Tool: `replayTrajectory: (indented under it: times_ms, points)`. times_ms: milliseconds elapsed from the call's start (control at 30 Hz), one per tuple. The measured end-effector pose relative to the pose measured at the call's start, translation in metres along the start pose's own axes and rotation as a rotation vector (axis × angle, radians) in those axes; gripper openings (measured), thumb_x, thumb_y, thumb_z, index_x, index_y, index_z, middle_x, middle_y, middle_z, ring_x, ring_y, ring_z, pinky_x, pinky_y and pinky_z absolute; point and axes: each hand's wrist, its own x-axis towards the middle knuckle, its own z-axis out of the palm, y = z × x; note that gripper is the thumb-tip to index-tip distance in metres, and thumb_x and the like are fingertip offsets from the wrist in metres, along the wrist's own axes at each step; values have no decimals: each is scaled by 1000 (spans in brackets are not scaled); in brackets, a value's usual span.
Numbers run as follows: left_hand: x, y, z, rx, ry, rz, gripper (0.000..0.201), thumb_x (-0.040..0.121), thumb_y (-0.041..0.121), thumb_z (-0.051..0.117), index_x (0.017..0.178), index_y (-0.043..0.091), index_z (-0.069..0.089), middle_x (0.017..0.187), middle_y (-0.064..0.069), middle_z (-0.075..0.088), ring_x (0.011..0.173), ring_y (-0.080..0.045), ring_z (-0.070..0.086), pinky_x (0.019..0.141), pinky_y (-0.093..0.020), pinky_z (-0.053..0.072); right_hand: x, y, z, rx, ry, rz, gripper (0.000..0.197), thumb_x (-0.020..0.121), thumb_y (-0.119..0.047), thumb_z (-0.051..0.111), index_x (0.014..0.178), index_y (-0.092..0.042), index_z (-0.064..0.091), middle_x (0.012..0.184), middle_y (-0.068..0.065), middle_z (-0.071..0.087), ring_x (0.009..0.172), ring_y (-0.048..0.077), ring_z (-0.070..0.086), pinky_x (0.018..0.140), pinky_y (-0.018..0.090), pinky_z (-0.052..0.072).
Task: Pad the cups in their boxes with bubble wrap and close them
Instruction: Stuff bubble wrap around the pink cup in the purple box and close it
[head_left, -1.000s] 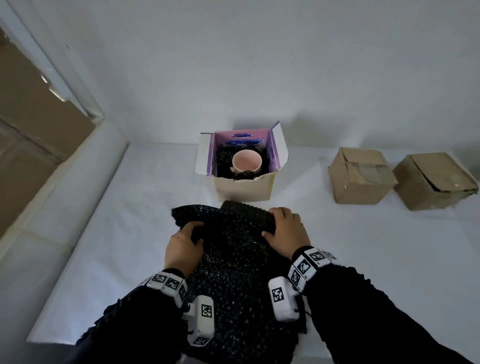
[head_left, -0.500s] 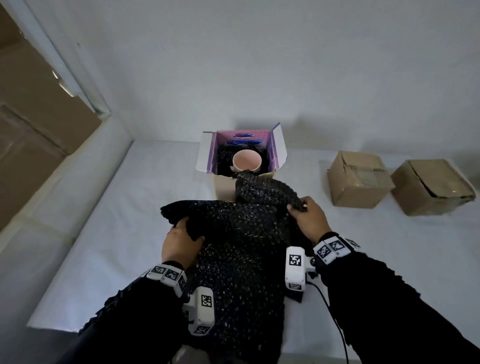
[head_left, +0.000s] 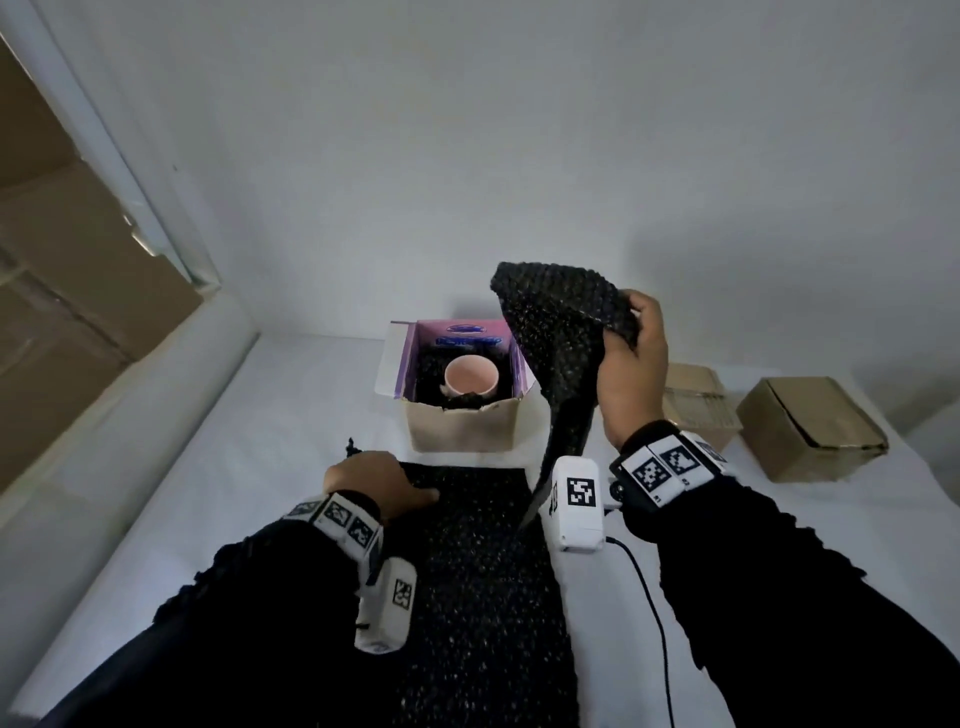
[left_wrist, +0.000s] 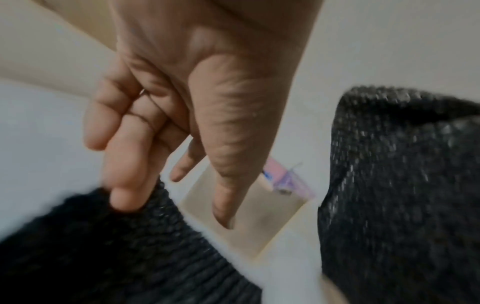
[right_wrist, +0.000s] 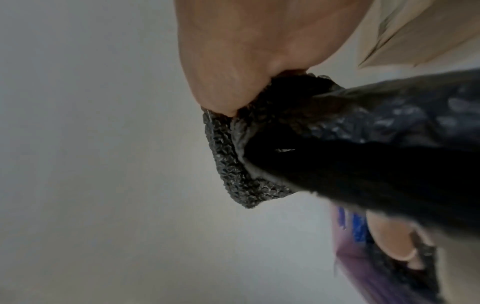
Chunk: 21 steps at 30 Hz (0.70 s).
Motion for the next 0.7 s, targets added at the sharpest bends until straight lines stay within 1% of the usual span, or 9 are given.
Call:
replayTrajectory:
  times_ms: [33,100,233,333,400,500,567,633,700]
  points:
    - [-2,4,-12,-126,-57,23,71,75,83,41,83,16,66,64,4,71,67,-12,69,71,-26,51,0,-9,6,46,-29,11,35,85,-5,48,110,-28,58,106,1,67,100,18,63,92,40,52]
    - [-6,15,-36,-570,-203,86,83,77,86,30,107,15,61,72,-4,74,60,-15,71,68,-25,51,0,-24,19,179,-104,69,35,86,-5,49,105,-33,59,107,5,67,98,21,64,90,45,52]
    - [-19,36,-64,-1464,-520,310,86,65,94,39,128,38,57,127,-16,62,112,-35,64,92,-49,51,-6,-44,49,538,-268,302,29,95,2,47,107,-22,57,94,1,71,83,15,67,74,35,57]
    - [-27,42,-83,-1932,-568,454,62,89,62,45,122,15,68,127,-16,63,116,-29,62,96,-41,52,-9,-39,62,613,-332,453,17,98,-8,52,107,-20,58,103,6,70,92,20,67,83,42,57]
    - [-16,39,-95,-1985,-429,476,43,95,33,51,131,13,59,125,-14,65,109,-28,66,87,-38,56,-5,-31,63,518,-319,474,11,97,-16,56,107,-17,59,109,8,68,100,23,65,86,41,56]
    - [17,26,-108,-1871,-138,441,46,86,4,65,130,12,54,122,-16,66,105,-33,66,88,-45,56,9,-16,58,282,-281,445,16,93,-15,60,109,-13,57,110,8,65,103,26,63,74,33,53]
    - [32,20,-116,-1648,117,411,43,82,3,72,122,13,60,114,-11,70,107,-31,66,93,-43,54,18,-4,54,139,-295,358,40,87,-4,61,120,-20,46,117,3,57,104,26,60,74,35,54]
    - [44,19,-118,-1362,357,464,36,80,7,75,114,14,63,105,-4,72,99,-22,68,89,-34,55,23,2,54,201,-420,226,77,82,1,67,134,-40,30,131,-1,46,113,21,58,87,37,55]
    - [55,23,-117,-1083,543,578,32,81,11,75,110,16,64,100,1,69,91,-15,65,84,-18,50,27,6,63,218,-535,73,90,80,-4,73,139,-50,23,139,-2,47,123,12,55,98,30,50]
